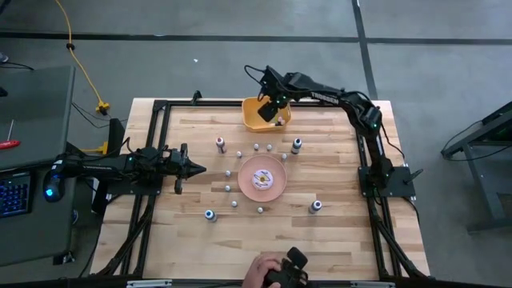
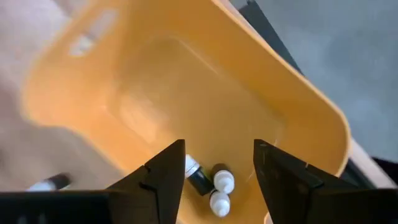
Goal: Pick & Place food coloring
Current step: Put the small green food coloring bottle into the orange bin
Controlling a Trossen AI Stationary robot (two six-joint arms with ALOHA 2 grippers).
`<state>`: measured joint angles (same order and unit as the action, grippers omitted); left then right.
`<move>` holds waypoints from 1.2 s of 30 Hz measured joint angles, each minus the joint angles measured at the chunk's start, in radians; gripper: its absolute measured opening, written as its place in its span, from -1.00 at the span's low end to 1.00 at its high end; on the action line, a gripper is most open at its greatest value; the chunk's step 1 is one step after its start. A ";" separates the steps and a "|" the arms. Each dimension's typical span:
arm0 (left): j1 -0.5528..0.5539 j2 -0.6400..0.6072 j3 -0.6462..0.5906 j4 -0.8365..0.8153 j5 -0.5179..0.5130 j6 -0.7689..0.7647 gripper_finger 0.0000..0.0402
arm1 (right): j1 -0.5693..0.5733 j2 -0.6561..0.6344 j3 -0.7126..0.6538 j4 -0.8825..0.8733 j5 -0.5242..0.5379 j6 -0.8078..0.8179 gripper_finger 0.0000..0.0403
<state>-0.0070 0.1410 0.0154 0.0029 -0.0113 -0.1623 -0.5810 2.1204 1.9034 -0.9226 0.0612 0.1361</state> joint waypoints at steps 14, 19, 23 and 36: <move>0.000 0.000 0.000 0.000 0.000 0.000 -1.00 | 0.188 0.000 0.411 -0.425 -0.024 -0.320 -0.11; 0.000 0.000 0.000 0.000 0.000 0.000 -1.00 | 0.250 -0.045 0.416 -0.508 -0.044 -0.321 -0.11; 0.000 0.000 0.000 0.000 0.000 0.000 -1.00 | 0.306 -0.102 0.362 -0.555 -0.069 -0.293 -0.11; 0.000 0.000 0.000 0.000 0.000 0.000 -1.00 | 0.454 -0.250 0.102 -0.580 -0.101 -0.141 -0.11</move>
<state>-0.0069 0.1410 0.0154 0.0032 -0.0113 -0.1623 -0.1269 1.8702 2.0050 -1.5029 -0.0395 -0.0045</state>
